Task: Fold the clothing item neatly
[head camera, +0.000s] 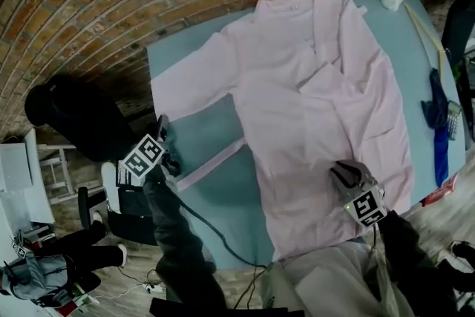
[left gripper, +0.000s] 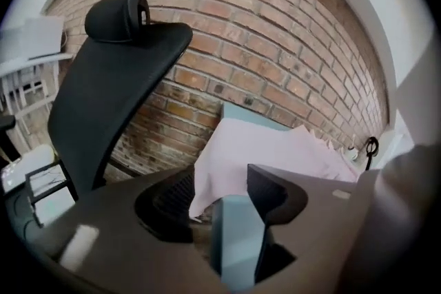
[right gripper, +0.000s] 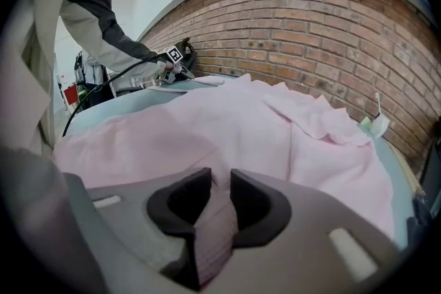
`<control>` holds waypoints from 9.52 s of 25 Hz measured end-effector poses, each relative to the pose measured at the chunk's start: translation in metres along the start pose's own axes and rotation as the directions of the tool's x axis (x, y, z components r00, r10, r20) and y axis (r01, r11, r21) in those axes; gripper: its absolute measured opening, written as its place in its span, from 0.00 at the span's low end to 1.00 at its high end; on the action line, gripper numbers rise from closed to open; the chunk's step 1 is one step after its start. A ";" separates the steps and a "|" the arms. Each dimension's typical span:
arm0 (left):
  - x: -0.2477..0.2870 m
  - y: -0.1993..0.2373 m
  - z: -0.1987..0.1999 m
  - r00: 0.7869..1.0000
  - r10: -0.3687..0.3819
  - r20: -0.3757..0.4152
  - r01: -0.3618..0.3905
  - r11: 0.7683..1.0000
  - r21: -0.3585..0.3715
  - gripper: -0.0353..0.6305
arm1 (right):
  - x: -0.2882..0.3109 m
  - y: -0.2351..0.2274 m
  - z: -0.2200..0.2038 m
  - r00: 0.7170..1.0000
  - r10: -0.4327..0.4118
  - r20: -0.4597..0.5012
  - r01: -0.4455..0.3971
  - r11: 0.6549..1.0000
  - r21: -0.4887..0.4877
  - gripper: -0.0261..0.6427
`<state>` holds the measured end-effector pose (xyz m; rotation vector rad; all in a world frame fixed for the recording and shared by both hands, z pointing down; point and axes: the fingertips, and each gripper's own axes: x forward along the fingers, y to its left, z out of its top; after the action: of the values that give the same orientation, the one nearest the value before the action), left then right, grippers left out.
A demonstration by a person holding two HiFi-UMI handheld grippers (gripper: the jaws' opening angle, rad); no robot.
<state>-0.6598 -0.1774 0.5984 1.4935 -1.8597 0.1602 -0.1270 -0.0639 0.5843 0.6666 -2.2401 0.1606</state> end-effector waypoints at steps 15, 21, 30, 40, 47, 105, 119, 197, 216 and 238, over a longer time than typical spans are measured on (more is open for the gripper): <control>-0.082 -0.236 0.088 0.858 -0.275 0.434 -0.258 0.500 0.827 0.09 | -0.001 -0.002 -0.005 1.000 -0.010 -0.008 0.010 1.000 0.007 0.18; -0.131 -0.460 -0.025 0.702 -0.710 0.060 -0.035 0.051 0.998 0.10 | -0.002 -0.002 -0.005 1.000 -0.006 -0.007 0.006 1.000 0.004 0.18; -0.167 -0.509 -0.206 0.570 -0.714 -0.407 0.589 0.010 0.808 0.53 | -0.034 -0.005 0.018 0.994 -0.008 0.111 0.001 0.998 0.063 0.21; -0.185 -0.416 -0.212 0.771 -0.563 -0.298 0.616 0.538 0.576 0.12 | -0.094 -0.025 -0.018 0.985 -0.153 0.077 0.143 0.982 0.119 0.21; -0.240 -0.371 -0.240 0.900 -0.417 -0.125 0.417 0.742 0.525 0.06 | -0.156 -0.043 -0.067 0.959 -0.266 0.097 0.251 0.958 0.136 0.18; -0.384 -0.303 -0.419 0.954 -0.300 0.009 0.300 0.953 0.042 0.10 | -0.298 -0.018 -0.260 0.978 -0.046 0.204 -0.069 0.850 0.522 0.06; -0.440 -0.335 -0.418 0.893 -0.445 -0.066 0.445 0.895 -0.012 0.10 | -0.362 -0.025 -0.265 0.960 0.010 0.280 -0.183 0.780 0.598 0.06; -0.326 -0.271 -0.365 0.962 -0.116 -0.247 0.026 0.940 -0.340 0.14 | -0.238 -0.065 -0.209 0.999 -0.044 0.003 0.021 0.529 0.849 0.07; -0.391 -0.309 -0.334 0.986 -0.162 -0.048 0.137 0.933 -0.331 0.14 | -0.302 -0.054 -0.184 0.995 0.024 0.094 -0.082 0.721 0.688 0.07; -0.192 -0.278 -0.163 0.992 -0.045 -0.119 0.031 0.993 -0.115 0.49 | -0.153 -0.238 -0.080 0.987 -0.154 0.049 0.066 0.661 0.748 0.40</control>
<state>-0.3280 -0.0280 0.5072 1.4091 -1.7143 0.1228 0.1324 -0.1790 0.5075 1.2653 -2.1784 1.0568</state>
